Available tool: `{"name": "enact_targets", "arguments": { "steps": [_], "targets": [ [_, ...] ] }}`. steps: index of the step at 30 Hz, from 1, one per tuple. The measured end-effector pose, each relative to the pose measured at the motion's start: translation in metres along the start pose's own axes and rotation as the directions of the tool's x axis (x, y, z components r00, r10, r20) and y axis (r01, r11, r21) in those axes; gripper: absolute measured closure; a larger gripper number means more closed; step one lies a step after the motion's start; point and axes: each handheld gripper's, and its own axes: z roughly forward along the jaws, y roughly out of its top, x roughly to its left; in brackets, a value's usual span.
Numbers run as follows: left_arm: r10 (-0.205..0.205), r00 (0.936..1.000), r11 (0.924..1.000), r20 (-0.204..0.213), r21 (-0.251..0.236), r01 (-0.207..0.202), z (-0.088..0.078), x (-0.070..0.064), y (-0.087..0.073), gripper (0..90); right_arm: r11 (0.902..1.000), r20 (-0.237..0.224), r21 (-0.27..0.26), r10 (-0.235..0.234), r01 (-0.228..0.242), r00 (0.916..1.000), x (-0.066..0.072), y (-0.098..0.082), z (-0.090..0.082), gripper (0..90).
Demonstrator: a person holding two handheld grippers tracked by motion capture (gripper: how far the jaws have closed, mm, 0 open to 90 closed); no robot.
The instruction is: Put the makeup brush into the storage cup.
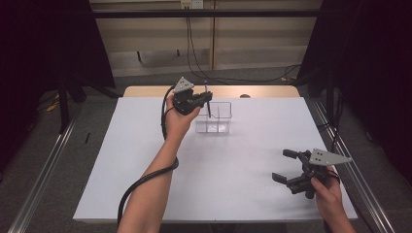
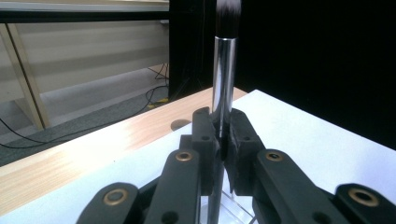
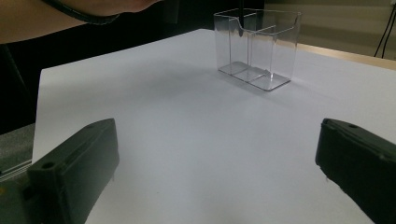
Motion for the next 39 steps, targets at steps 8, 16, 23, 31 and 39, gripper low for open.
{"name": "enact_targets", "arguments": {
  "steps": [8, 16, 23, 31, 39],
  "targets": [
    [0.001, 1.0000, 1.0000, 0.003, 0.010, -0.001, 0.0001, 0.0003, -0.0021, 83.4, 1.0000, 0.000, -0.001, 0.001, -0.001, 1.0000, 0.0001, 0.0001, 0.0003, 0.0],
    [0.000, 1.0000, 0.9999, 0.007, 0.013, -0.001, 0.0002, -0.0007, -0.0033, 83.4, 1.0000, -0.001, -0.001, 0.001, -0.001, 1.0000, 0.0002, 0.0002, 0.0006, 0.0],
    [0.002, 1.0000, 0.9998, 0.009, 0.019, -0.002, 0.0012, -0.0010, -0.0059, 83.4, 1.0000, -0.003, -0.001, 0.002, -0.002, 1.0000, 0.0005, 0.0002, 0.0008, 0.0],
    [-0.001, 0.9999, 0.9998, 0.013, 0.018, 0.001, 0.0020, -0.0017, -0.0073, 83.3, 1.0000, -0.003, 0.001, 0.002, -0.002, 1.0000, 0.0006, 0.0000, 0.0013, 0.0],
    [-0.015, 0.9993, 0.9999, 0.034, 0.006, 0.015, -0.0002, -0.0009, -0.0098, 77.7, 1.0000, -0.004, 0.003, 0.002, -0.002, 1.0000, 0.0005, -0.0003, 0.0014, 0.0]
  ]
}}
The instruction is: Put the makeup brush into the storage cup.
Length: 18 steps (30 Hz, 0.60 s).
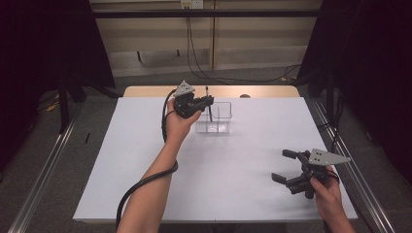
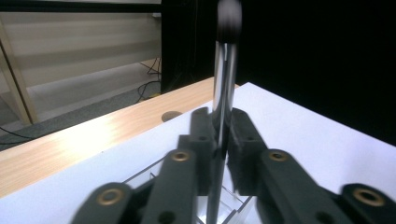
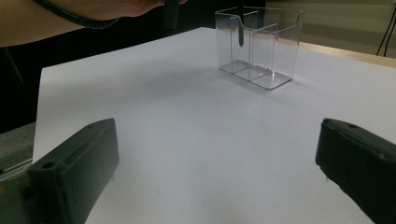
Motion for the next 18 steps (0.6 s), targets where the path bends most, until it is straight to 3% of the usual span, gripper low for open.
{"name": "enact_targets", "arguments": {
  "steps": [3, 8, 18],
  "targets": [
    [-0.014, 0.9996, 0.9999, 0.023, 0.002, 0.014, -0.001, 0.000, -0.001, 69.9, 1.0000, 0.001, 0.000, 0.000, 0.000, 1.0000, 0.000, 0.000, 0.000, 0.0],
    [-0.038, 0.9992, 0.9992, 0.011, -0.007, 0.038, -0.003, 0.002, -0.005, 50.5, 1.0000, 0.001, 0.000, 0.000, 0.000, 1.0000, 0.000, 0.000, 0.000, 0.0],
    [-0.052, 0.9981, 0.9984, 0.032, -0.022, 0.053, -0.008, 0.002, -0.010, 39.9, 1.0000, 0.002, 0.001, -0.002, 0.002, 1.0000, 0.000, 0.000, 0.000, 0.0]
  ]
}}
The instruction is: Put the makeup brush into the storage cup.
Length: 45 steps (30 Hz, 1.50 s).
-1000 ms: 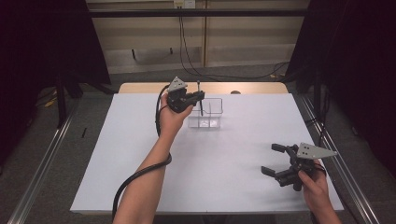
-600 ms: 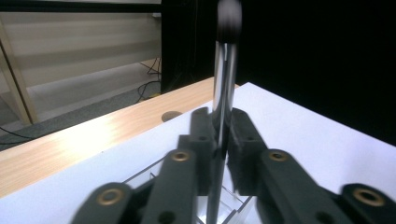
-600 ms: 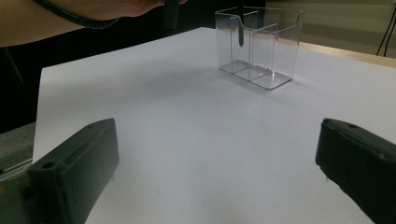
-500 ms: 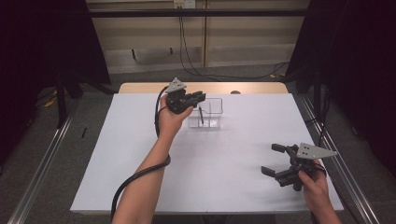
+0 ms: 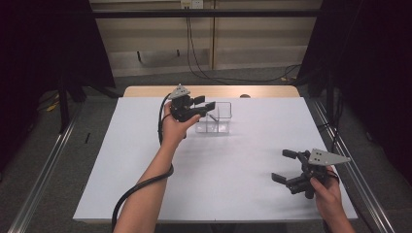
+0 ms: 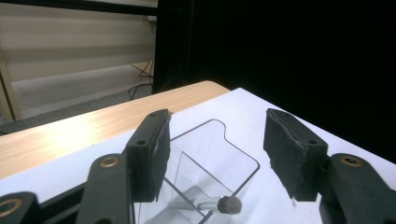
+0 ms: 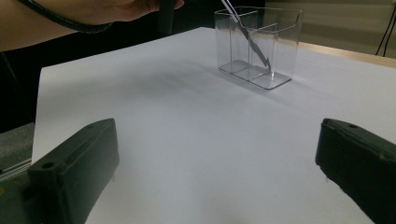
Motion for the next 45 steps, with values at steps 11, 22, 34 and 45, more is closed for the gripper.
{"name": "enact_targets", "arguments": {
  "steps": [11, 22, 34, 45],
  "targets": [
    [-0.004, 0.9997, 0.9998, 0.024, -0.017, 0.005, -0.005, -0.003, 0.000, 34.6, 1.0000, 0.002, 0.003, 0.004, -0.004, 1.0000, -0.001, 0.000, 0.000, 0.0],
    [-0.002, 0.9992, 0.9997, 0.039, -0.025, 0.003, -0.012, -0.005, -0.003, 27.8, 1.0000, 0.004, 0.004, 0.000, 0.000, 1.0000, 0.000, -0.001, 0.000, 0.0],
    [0.001, 0.9971, 0.9994, 0.076, -0.034, 0.002, -0.020, -0.008, -0.002, 15.0, 1.0000, 0.003, 0.005, 0.001, -0.001, 1.0000, 0.000, 0.000, -0.001, 0.0],
    [0.016, 0.9947, 0.9992, 0.101, -0.037, -0.012, -0.024, -0.008, -0.004, 5.5, 0.9999, 0.001, 0.014, -0.004, 0.004, 1.0000, 0.000, -0.001, 0.000, 0.0]
  ]
}}
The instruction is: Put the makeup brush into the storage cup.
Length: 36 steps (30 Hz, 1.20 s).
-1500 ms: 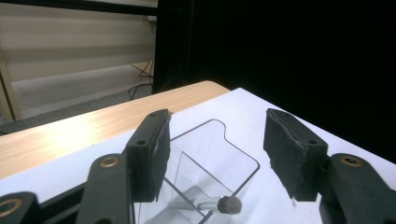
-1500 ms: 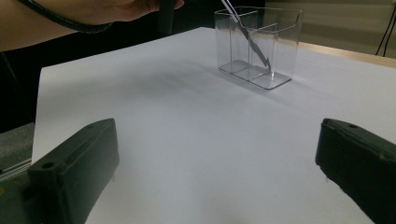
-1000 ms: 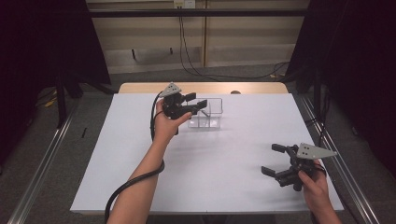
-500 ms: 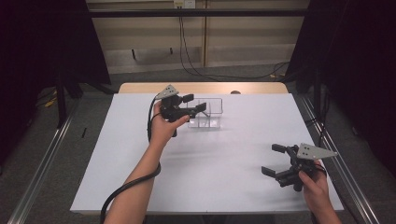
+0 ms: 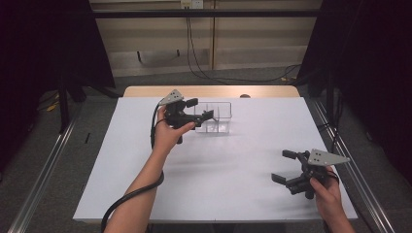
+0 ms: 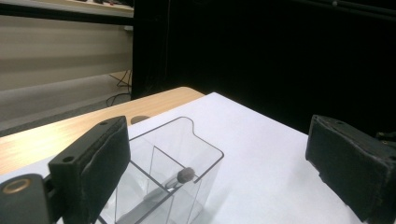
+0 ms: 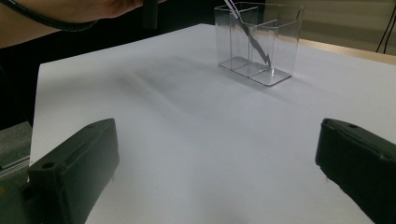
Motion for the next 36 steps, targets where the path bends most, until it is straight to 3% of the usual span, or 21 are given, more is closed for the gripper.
{"name": "enact_targets", "arguments": {
  "steps": [11, 36],
  "targets": [
    [0.015, 0.9996, 0.9998, 0.025, -0.013, -0.014, -0.002, -0.007, -0.001, 1.2, 1.0000, -0.002, -0.001, -0.001, 0.001, 1.0000, 0.003, 0.001, 0.000, 0.0],
    [0.024, 0.9992, 0.9994, 0.033, -0.027, -0.023, -0.018, -0.013, -0.011, 0.8, 1.0000, 0.005, 0.000, -0.008, 0.008, 1.0000, 0.006, 0.002, -0.001, 0.0]
  ]
}}
